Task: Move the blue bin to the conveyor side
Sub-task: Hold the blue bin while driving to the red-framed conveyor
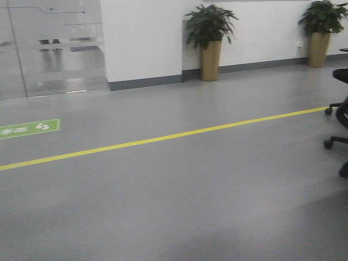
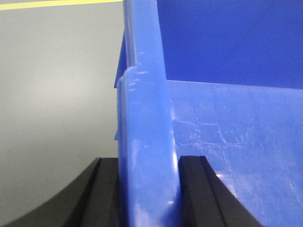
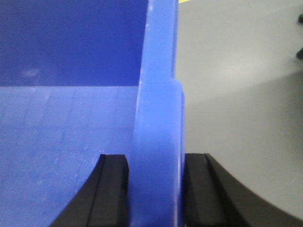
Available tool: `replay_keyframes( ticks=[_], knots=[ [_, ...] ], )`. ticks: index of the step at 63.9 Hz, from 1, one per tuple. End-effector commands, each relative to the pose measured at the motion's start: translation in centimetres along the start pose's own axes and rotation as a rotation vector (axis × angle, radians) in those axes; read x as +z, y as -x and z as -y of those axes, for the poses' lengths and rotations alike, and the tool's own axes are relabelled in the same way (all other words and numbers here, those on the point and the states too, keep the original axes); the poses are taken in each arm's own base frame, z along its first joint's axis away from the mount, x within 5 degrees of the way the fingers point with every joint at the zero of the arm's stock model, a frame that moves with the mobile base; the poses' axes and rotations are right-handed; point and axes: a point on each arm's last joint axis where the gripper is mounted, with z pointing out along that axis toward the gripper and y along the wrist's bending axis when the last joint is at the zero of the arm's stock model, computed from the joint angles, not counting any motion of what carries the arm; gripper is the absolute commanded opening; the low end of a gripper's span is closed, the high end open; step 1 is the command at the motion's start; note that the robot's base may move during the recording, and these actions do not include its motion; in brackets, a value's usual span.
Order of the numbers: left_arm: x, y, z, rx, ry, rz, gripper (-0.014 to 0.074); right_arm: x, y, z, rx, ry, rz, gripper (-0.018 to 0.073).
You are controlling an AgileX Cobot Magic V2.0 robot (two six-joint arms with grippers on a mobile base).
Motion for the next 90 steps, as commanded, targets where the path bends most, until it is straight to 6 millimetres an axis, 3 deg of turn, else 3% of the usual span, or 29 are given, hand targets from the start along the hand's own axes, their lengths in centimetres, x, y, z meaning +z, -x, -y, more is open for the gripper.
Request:
replay_keyframes(
  ticks=[1, 90],
  knots=[
    [-1.22, 0.91, -0.18, 0.029, 0.022, 0.133, -0.0018, -1.2, 0.89, 0.55, -0.035, -0.055, 0.133, -0.0081],
    [-1.3, 1.39, -0.32, 0.04, 0.04, 0.186, -0.0018, -1.2, 0.89, 0.55, -0.035, -0.055, 0.133, -0.0081]
  ],
)
